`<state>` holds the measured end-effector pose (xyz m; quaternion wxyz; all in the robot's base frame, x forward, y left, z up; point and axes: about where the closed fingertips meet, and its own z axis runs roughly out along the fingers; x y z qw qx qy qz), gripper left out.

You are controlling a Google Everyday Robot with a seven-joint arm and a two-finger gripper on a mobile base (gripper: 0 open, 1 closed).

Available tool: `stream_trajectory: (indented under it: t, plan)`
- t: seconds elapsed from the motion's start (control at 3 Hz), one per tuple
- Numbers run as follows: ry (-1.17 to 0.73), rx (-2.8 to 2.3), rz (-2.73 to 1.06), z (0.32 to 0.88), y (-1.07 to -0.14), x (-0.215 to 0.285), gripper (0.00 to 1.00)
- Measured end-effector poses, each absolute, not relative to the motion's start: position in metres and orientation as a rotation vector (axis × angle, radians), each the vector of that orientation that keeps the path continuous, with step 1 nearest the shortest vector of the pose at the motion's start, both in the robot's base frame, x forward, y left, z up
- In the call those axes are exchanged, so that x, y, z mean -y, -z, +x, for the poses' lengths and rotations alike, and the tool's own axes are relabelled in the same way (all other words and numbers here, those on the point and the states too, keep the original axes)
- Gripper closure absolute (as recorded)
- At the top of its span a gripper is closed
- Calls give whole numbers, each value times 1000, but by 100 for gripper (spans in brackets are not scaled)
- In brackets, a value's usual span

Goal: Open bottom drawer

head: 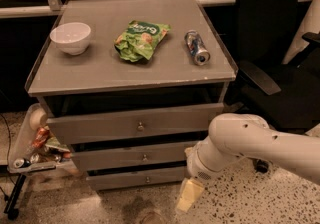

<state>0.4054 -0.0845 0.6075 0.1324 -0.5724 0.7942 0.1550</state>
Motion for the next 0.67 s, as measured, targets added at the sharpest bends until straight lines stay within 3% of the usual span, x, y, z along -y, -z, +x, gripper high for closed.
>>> stream_trajectory:
  t: [0.67]
  plan:
    - [-451, -2312, -1677, 413, -573, 82, 0]
